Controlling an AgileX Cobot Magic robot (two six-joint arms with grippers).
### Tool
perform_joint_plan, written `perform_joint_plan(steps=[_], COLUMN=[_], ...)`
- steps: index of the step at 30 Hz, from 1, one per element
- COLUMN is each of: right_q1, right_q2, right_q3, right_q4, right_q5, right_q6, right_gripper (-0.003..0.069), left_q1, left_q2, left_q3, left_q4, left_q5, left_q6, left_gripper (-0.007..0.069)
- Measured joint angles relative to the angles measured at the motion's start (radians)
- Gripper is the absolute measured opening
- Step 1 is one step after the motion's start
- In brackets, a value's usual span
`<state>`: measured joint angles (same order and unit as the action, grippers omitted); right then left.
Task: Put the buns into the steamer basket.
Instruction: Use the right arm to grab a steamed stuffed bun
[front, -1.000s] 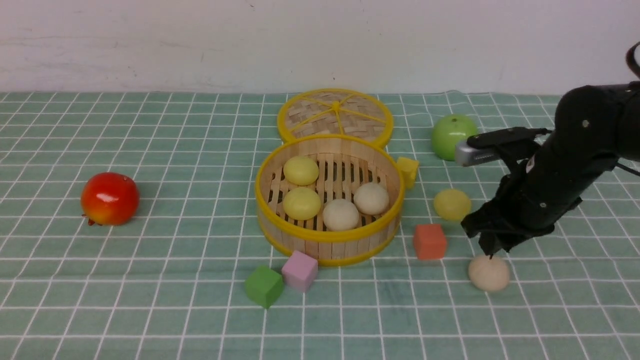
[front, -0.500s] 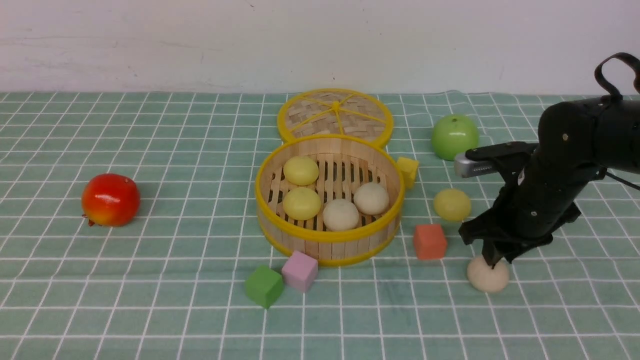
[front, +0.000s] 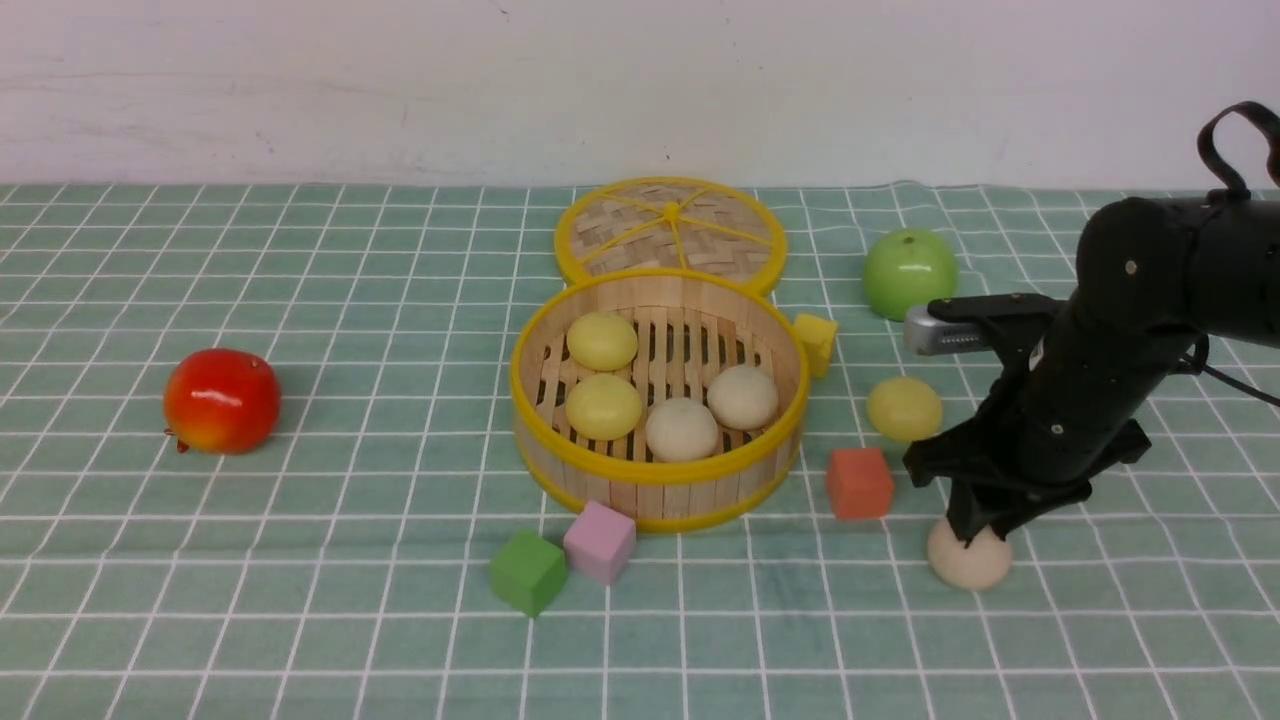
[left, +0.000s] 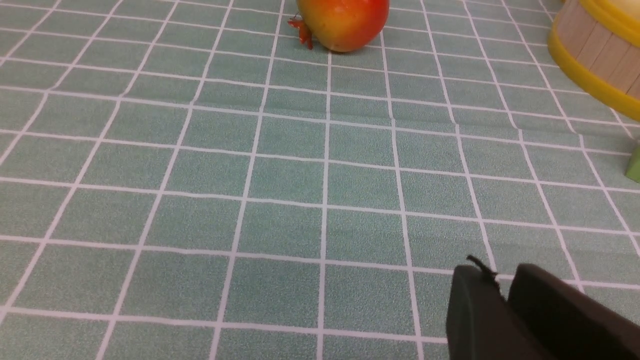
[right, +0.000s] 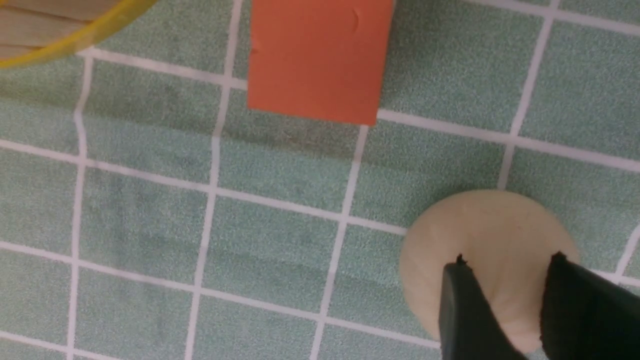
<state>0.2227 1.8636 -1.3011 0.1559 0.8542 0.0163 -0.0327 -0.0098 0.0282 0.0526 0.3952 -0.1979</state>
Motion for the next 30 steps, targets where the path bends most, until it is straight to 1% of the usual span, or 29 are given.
perform_joint_plan(steps=[9, 15, 23, 25, 30], right_q1=[0.000, 0.000, 0.000, 0.000, 0.000], right_q2=[-0.004, -0.016, -0.016, -0.013, 0.010], right_q3=[-0.053, -0.060, -0.060, -0.060, -0.060], right_q4=[-0.001, -0.009, -0.074, -0.074, -0.030], right_q5=[0.049, 0.099, 0.092, 0.090, 0.089], right_q6=[0.005, 0.050, 0.106, 0.109, 0.109], right_gripper=[0.0238, 0.0238, 0.0238, 0.0238, 0.0238], left_q1=[0.000, 0.000, 0.000, 0.000, 0.000], left_q2=[0.000, 0.000, 0.000, 0.000, 0.000], left_q3=[0.000, 0.000, 0.000, 0.000, 0.000], left_q4=[0.001, 0.003, 0.003, 0.003, 0.003], left_q5=[0.000, 0.000, 0.000, 0.000, 0.000], left_q6=[0.000, 0.000, 0.000, 0.000, 0.000], left_gripper=[0.0110, 0.0111, 0.0113, 0.0113, 0.0115])
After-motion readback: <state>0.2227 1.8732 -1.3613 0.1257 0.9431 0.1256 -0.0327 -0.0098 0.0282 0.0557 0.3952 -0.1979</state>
